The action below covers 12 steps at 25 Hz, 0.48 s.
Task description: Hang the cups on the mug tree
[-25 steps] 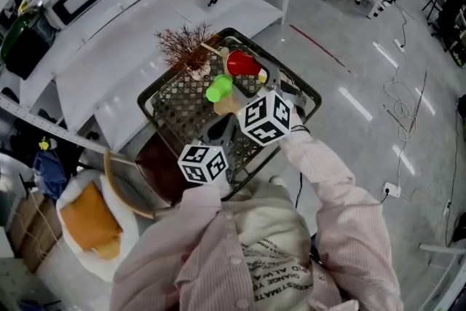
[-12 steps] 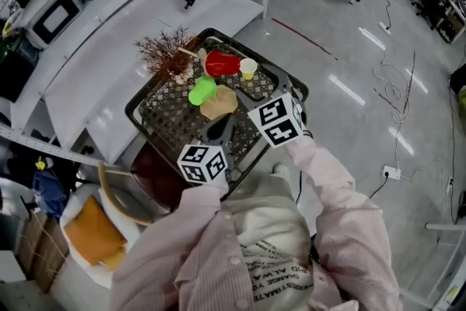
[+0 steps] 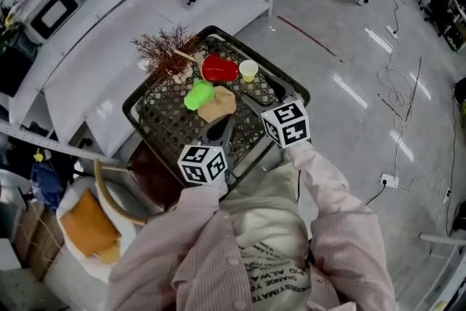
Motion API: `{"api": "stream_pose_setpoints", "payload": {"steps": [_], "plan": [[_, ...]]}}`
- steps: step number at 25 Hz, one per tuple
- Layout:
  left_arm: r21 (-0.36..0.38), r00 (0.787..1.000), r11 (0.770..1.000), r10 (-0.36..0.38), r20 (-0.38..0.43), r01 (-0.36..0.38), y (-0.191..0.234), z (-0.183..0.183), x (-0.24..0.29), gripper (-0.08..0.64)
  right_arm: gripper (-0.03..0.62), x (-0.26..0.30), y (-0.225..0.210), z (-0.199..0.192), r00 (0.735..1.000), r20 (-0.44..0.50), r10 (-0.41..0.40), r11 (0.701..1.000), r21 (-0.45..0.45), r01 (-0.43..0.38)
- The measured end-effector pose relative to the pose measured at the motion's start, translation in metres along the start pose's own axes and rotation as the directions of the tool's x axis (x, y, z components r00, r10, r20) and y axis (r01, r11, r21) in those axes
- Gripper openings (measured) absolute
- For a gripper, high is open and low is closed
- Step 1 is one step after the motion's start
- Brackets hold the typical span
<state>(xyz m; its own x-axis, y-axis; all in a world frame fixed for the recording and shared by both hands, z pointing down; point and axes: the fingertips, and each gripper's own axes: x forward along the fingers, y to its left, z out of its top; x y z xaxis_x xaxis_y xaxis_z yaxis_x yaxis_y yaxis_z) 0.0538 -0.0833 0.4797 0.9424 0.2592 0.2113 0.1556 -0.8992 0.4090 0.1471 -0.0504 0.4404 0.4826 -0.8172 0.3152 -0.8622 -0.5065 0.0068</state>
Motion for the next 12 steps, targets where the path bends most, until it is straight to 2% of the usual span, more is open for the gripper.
{"api": "stream_pose_setpoints", "payload": {"steps": [7,12], "plan": [[-0.019,0.999,0.999,0.047,-0.02,-0.047,0.0,-0.006,0.049,-0.002,0.313,0.037,-0.04,-0.039,0.996,-0.043,0.073,0.997,0.043,-0.071],[-0.041,0.993,0.992,0.115,-0.029,-0.116,-0.008,-0.015,0.09,-0.002,0.313,0.064,-0.072,-0.072,0.983,-0.099,0.157,0.986,0.076,-0.15]]}}
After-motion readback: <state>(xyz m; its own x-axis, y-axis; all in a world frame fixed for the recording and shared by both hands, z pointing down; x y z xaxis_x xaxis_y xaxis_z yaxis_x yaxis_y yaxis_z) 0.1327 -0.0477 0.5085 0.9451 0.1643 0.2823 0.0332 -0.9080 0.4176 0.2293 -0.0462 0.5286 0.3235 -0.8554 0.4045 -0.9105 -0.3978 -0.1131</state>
